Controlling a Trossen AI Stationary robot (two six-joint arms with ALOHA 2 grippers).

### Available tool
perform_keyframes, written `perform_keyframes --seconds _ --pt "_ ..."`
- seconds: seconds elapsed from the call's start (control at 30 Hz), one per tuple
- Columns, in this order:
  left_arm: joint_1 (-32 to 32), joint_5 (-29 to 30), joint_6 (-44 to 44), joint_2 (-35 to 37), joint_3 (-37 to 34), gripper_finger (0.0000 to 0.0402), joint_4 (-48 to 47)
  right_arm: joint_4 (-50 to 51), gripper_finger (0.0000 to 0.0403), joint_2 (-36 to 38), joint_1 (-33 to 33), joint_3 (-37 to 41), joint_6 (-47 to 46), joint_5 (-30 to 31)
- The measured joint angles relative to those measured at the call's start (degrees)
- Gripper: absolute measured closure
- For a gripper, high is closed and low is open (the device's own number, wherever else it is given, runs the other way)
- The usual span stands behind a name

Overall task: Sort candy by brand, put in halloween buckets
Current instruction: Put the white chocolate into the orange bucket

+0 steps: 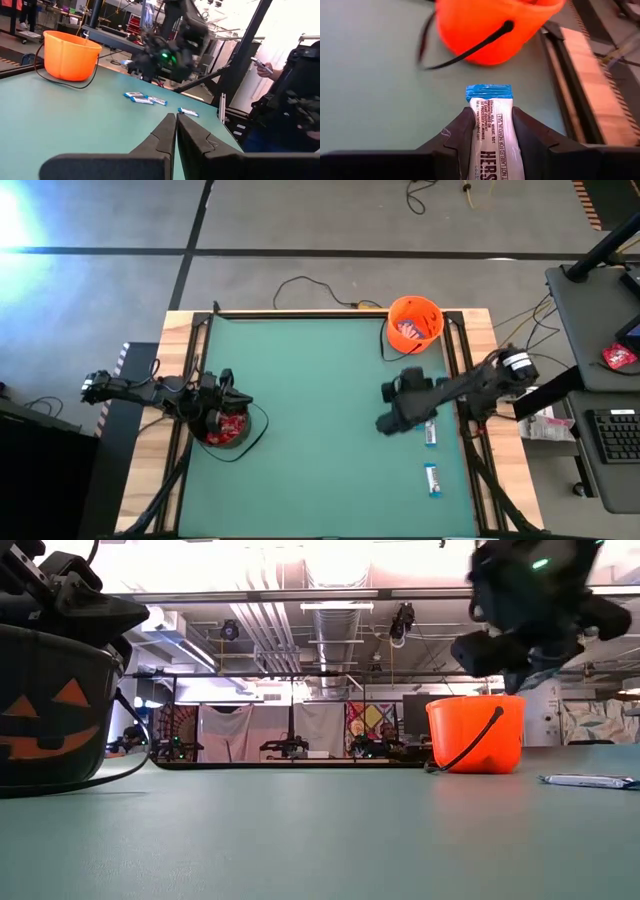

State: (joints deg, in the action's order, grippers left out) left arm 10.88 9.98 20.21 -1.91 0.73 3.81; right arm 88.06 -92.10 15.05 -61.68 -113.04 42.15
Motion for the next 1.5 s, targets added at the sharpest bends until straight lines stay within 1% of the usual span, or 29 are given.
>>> perform_keyframes --seconds 0.13,0.27,0.33,0.43,0.5,0.53,0.67,0.77,0.97,1.07,1.2,1.33,1.5 --pt "0.0 0.0 0.0 0.0 0.0 0.0402 0.0 -0.7 0.0289 3.3 -8.4 0.4 6.8 3.8" --pt "0.0 0.0 0.0 0.0 0.0 0.0402 0.0 -1.6 0.0292 6.9 -15.8 -2.5 16.0 8.9" --pt "0.0 0.0 0.0 0.0 0.0 0.0402 0.0 -1.6 0.0293 8.6 -18.7 -4.6 19.5 10.3" --pt "0.0 0.0 0.0 0.0 0.0 0.0402 0.0 -2.0 0.0292 10.6 -23.0 -7.1 20.8 11.9" --pt "0.0 0.0 0.0 0.0 0.0 0.0402 0.0 -4.6 0.029 11.1 -27.0 -7.9 23.2 11.9" --pt "0.0 0.0 0.0 0.0 0.0 0.0402 0.0 -6.9 0.029 11.2 -29.3 -8.1 26.0 11.8" --pt "0.0 0.0 0.0 0.0 0.0 0.0402 0.0 -19.3 0.029 10.6 -38.1 -8.0 40.4 9.1" --pt "0.0 0.0 0.0 0.0 0.0 0.0402 0.0 -25.4 0.029 9.6 -43.0 -7.7 45.8 7.7" --pt "0.0 0.0 0.0 0.0 0.0 0.0402 0.0 -26.9 0.029 7.7 -49.4 -7.7 46.6 6.8" --pt "0.0 0.0 0.0 0.0 0.0 0.0402 0.0 -27.4 0.0289 6.6 -51.7 -7.7 46.6 5.0" --pt "0.0 0.0 0.0 0.0 0.0 0.0402 0.0 -30.0 0.0289 5.1 -53.9 -7.4 46.6 -0.4" --pt "0.0 0.0 0.0 0.0 0.0 0.0402 0.0 -30.5 0.0289 4.2 -55.8 -7.3 46.4 -5.4" --pt "0.0 0.0 0.0 0.0 0.0 0.0402 0.0 -33.0 0.0289 4.2 -57.5 -7.1 49.8 -10.8"
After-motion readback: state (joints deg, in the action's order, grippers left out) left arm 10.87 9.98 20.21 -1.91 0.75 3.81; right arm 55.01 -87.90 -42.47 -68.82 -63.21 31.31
